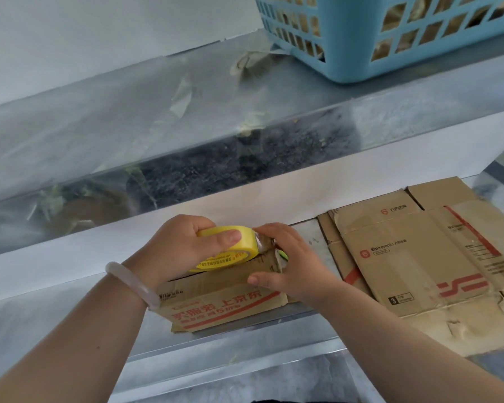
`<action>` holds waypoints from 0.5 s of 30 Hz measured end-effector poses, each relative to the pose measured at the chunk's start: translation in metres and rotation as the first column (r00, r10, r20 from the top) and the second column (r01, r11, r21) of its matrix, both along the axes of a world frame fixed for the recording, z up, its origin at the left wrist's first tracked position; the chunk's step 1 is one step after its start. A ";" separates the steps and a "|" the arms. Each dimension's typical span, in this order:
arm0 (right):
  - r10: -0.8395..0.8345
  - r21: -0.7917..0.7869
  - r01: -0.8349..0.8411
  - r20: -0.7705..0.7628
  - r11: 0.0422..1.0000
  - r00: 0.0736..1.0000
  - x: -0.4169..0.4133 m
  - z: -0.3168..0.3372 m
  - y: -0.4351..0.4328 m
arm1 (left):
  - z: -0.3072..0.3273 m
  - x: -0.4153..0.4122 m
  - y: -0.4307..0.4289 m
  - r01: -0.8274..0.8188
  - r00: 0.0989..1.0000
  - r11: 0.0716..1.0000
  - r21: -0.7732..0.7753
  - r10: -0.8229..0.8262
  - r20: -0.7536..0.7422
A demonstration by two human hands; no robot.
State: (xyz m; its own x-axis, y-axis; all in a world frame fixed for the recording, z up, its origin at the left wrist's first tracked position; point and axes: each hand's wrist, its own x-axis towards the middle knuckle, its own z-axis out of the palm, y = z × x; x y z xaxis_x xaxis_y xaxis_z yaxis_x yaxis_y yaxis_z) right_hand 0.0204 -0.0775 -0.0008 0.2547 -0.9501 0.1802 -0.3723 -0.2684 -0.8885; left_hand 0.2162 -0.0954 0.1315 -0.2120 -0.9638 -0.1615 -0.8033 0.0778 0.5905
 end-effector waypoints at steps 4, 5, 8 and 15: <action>-0.034 -0.023 0.034 0.015 0.999 0.999 0.001 -0.002 0.001 | 0.001 0.005 0.001 0.035 0.998 0.995 -0.089 -0.031 0.047; -0.036 -0.017 0.036 0.028 0.999 0.999 0.001 -0.001 0.001 | 0.001 0.008 0.001 0.035 0.997 0.993 -0.115 -0.028 0.069; -0.028 -0.011 0.029 0.030 1.000 0.999 0.001 0.000 0.001 | 0.004 0.014 0.001 0.041 0.994 0.990 -0.138 -0.026 0.107; -0.033 -0.009 0.033 0.002 0.999 0.999 0.001 0.002 0.000 | 0.014 0.021 0.005 0.127 0.986 0.987 -0.101 -0.115 0.121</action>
State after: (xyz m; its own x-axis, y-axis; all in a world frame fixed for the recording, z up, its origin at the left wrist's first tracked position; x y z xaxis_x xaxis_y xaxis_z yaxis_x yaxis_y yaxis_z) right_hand 0.0215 -0.0776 0.0014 0.2228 -0.9564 0.1889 -0.3790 -0.2636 -0.8871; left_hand 0.2368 -0.0909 0.1451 -0.3141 -0.9453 -0.0883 -0.8458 0.2364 0.4782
